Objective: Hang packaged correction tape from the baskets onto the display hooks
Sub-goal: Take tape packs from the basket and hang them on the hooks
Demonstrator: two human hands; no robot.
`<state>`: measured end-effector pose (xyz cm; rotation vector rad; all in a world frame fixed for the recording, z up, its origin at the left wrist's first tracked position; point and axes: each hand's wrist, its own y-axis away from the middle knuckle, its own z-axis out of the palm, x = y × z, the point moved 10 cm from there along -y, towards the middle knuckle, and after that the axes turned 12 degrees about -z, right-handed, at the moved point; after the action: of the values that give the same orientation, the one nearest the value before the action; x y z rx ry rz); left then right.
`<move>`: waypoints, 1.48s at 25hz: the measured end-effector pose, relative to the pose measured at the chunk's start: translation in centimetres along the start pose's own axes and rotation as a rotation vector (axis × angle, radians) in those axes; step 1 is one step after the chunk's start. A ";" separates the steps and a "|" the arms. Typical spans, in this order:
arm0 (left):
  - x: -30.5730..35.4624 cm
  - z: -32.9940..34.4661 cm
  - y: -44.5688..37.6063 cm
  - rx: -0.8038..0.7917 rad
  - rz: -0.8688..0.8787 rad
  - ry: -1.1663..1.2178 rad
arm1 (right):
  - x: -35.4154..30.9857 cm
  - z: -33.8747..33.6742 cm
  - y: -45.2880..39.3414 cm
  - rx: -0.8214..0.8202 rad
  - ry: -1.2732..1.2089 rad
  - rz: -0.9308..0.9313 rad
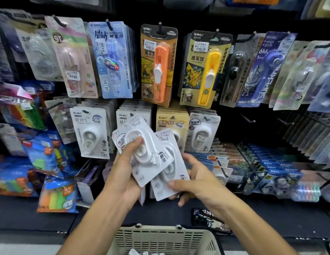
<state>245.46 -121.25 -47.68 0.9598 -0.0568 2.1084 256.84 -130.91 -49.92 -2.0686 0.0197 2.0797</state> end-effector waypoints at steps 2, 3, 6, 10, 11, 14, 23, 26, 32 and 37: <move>0.2 -0.1 -0.1 0.003 0.007 -0.003 | -0.1 -0.7 0.1 0.060 -0.022 -0.009; 0.4 -0.3 -0.1 -0.002 0.017 0.008 | -0.6 -1.9 0.1 0.147 -0.037 -0.039; 1.6 -0.9 -0.1 0.005 0.068 -0.035 | -2.4 -7.7 1.2 0.509 -0.040 -0.125; 1.9 -0.1 -0.1 0.008 0.137 -0.182 | -2.8 -11.2 3.3 0.712 0.018 -0.136; 1.8 0.2 -0.1 0.006 0.148 -0.198 | -2.7 -11.5 3.7 0.747 0.019 -0.143; 1.4 0.7 -0.2 0.018 0.153 -0.264 | -2.4 -11.4 4.4 0.766 0.013 -0.123; -0.6 3.0 -0.3 -0.016 0.206 -0.517 | -2.9 -2.5 1.5 0.318 0.086 -0.169; -1.3 3.7 -0.7 -0.075 0.167 -0.551 | -3.6 -2.4 1.2 0.346 0.016 -0.223; 1.2 1.8 -1.3 0.016 0.229 -0.443 | -3.8 -10.3 3.5 0.777 0.036 -0.127; 1.1 2.2 -1.5 0.021 0.239 -0.444 | -3.3 -11.0 4.3 0.810 0.096 -0.112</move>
<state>247.42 -120.32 -45.77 1.4803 -0.3909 2.0682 266.97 -137.33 -47.37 -1.5993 0.6303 1.5245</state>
